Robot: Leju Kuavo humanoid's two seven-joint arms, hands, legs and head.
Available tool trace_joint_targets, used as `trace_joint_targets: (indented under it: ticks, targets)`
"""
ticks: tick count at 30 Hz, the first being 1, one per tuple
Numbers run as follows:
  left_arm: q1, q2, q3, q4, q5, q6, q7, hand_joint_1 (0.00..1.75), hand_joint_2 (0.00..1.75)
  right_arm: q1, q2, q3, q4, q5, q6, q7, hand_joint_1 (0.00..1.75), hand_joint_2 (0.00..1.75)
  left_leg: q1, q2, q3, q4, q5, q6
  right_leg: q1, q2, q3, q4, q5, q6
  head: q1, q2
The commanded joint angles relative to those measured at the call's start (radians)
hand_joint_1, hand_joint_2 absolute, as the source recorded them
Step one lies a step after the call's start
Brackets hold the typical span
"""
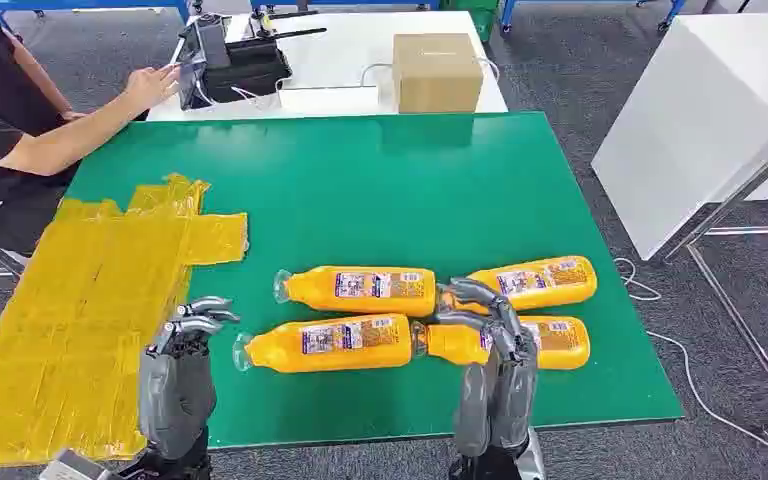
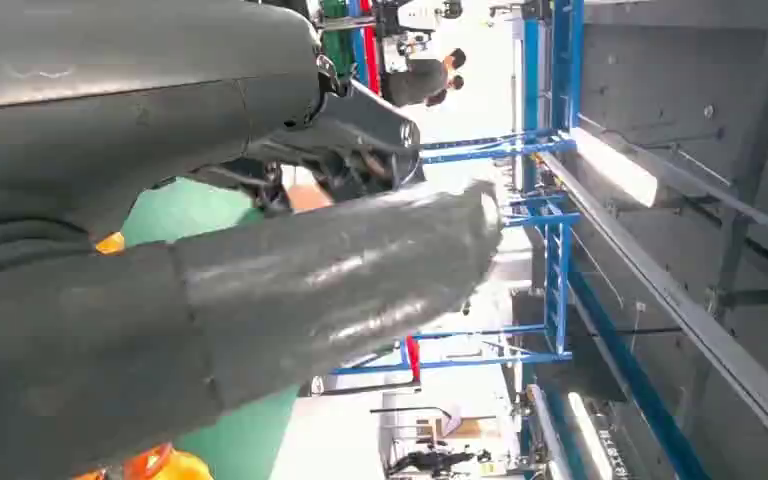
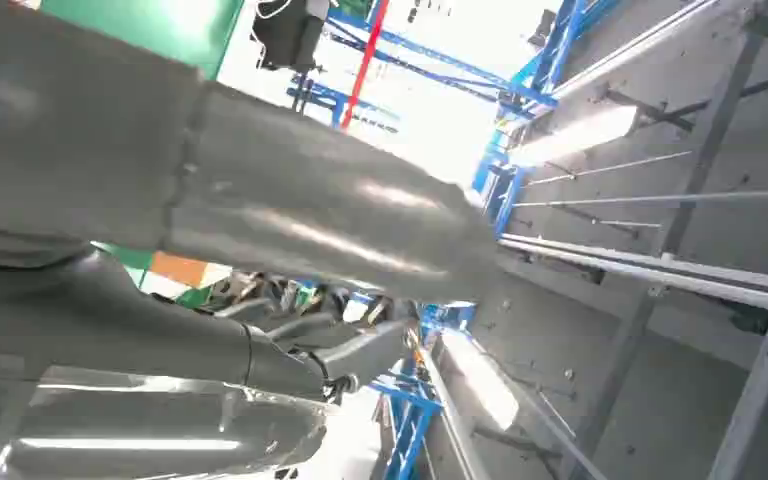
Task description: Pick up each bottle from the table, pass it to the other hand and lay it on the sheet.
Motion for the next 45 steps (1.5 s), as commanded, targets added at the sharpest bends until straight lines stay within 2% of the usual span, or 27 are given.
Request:
trace_joint_targets:
  ticks: [1,6,10,11,12,15,21,22,23,25,26,28,31,35,40,45]
  targets:
    - [-0.183,-0.038,0.06,0.183,0.292,-0.189,-0.064,1.75,0.0,-0.084,0.043,-0.12,0.189,-0.327,0.34,-0.051,1.75,0.0,0.001,0.0,0.002,-0.001,0.0,-0.001,0.001,-0.001,0.002,-0.001,0.0,-0.001,0.0,0.0]
    - [-0.183,-0.038,0.06,0.183,0.292,-0.189,-0.064,1.75,0.0,-0.084,0.043,-0.12,0.189,-0.327,0.34,-0.051,1.75,0.0,0.001,-0.004,0.002,-0.002,0.003,-0.002,0.001,-0.005,0.004,-0.004,0.002,-0.001,0.0,0.0]
    - [-0.176,-0.036,0.063,0.181,0.278,-0.188,-0.067,1.75,0.0,-0.078,0.044,-0.123,0.184,-0.327,0.338,-0.047,1.75,0.0,0.0,0.0,0.002,-0.002,0.002,-0.001,0.0,0.0,0.002,-0.002,0.001,-0.001,0.0,0.0]
    - [-0.164,-0.045,0.079,0.18,0.264,-0.167,-0.051,1.26,0.0,-0.065,0.047,-0.133,0.174,-0.323,0.327,-0.045,1.33,0.0,0.001,0.001,0.003,-0.002,0.002,-0.002,0.001,0.0,0.004,-0.003,0.002,-0.001,0.0,0.0]
    - [-0.16,-0.051,0.085,0.181,0.261,-0.154,-0.049,0.0,0.0,-0.057,0.048,-0.137,0.163,-0.318,0.32,-0.049,0.0,0.0,0.002,0.001,0.004,-0.003,0.002,-0.002,0.002,-0.001,0.005,-0.004,0.002,-0.001,0.0,0.0]
    - [-0.16,-0.038,0.068,0.192,0.202,-0.133,-0.032,0.0,0.0,-0.034,0.035,-0.146,0.143,-0.323,0.328,-0.037,0.0,0.0,0.001,-0.001,0.004,-0.003,0.001,-0.002,0.001,-0.003,0.005,-0.003,0.0,-0.001,0.0,0.0]
    - [-0.146,-0.038,0.088,0.194,0.187,-0.157,-0.049,0.0,0.0,-0.024,0.01,-0.132,0.145,-0.238,0.343,0.029,0.0,0.0,0.001,0.0,0.001,-0.002,0.001,-0.001,0.001,-0.001,0.002,-0.002,0.0,0.0,0.0,0.0]
    - [-0.143,-0.043,0.099,0.194,0.194,-0.163,-0.052,0.0,0.0,-0.025,-0.006,-0.123,0.149,-0.208,0.356,0.062,0.0,1.75,0.001,0.001,0.003,-0.002,0.0,-0.002,0.001,0.0,0.003,-0.003,0.0,-0.001,0.0,0.0]
    - [-0.136,-0.048,0.12,0.194,0.201,-0.169,-0.054,0.0,0.0,-0.02,-0.026,-0.119,0.156,-0.153,0.362,0.143,0.0,1.75,0.001,0.001,0.002,-0.002,0.001,-0.001,0.001,0.0,0.002,-0.002,0.0,0.0,0.0,0.0]
    - [-0.126,-0.052,0.145,0.191,0.217,-0.184,-0.057,0.0,0.0,-0.01,-0.06,-0.11,0.164,-0.053,0.353,0.213,0.0,1.75,0.001,0.0,0.002,-0.002,0.001,-0.002,0.001,-0.001,0.003,-0.003,0.001,-0.001,0.0,0.0]
    - [-0.119,-0.057,0.161,0.191,0.225,-0.195,-0.052,0.0,0.0,-0.009,-0.105,-0.085,0.17,0.023,0.386,0.306,0.0,1.75,0.001,0.0,0.003,-0.003,0.001,-0.002,0.001,-0.001,0.004,-0.004,0.001,-0.001,0.0,0.0]
    - [-0.109,-0.065,0.179,0.187,0.23,-0.207,-0.046,0.0,0.0,0.009,-0.143,-0.079,0.165,0.146,0.36,0.39,0.0,1.75,0.001,0.001,0.004,-0.003,0.0,-0.002,0.002,0.0,0.005,-0.005,0.001,0.0,0.0,0.0]
    - [-0.098,-0.075,0.193,0.178,0.234,-0.21,-0.042,0.0,0.0,0.022,-0.168,-0.065,0.144,0.195,0.362,0.445,0.0,1.75,0.001,0.0,0.002,-0.002,0.0,-0.001,0.001,-0.001,0.003,-0.003,0.0,0.0,0.0,0.0]
    - [-0.072,-0.1,0.239,0.16,0.229,-0.231,-0.025,0.0,0.0,0.066,-0.259,0.007,0.067,0.421,0.349,0.657,0.0,1.75,0.001,0.001,0.001,-0.001,-0.001,-0.001,0.001,0.0,0.002,-0.002,0.0,0.0,0.0,0.0]
    - [-0.07,-0.111,0.254,0.166,0.227,-0.237,-0.021,0.0,0.0,0.079,-0.285,0.03,0.048,0.47,0.332,0.718,0.0,1.75,0.0,0.0,-0.001,0.0,0.0,-0.001,0.0,0.0,0.0,-0.001,0.0,0.0,0.0,0.0]
    - [-0.037,-0.133,0.285,0.145,0.228,-0.248,-0.015,0.0,0.0,0.129,-0.334,0.061,-0.006,0.585,0.303,0.882,0.0,1.75,0.001,0.0,0.0,-0.001,-0.001,-0.001,0.001,-0.002,0.001,-0.002,-0.001,-0.001,0.0,0.0]
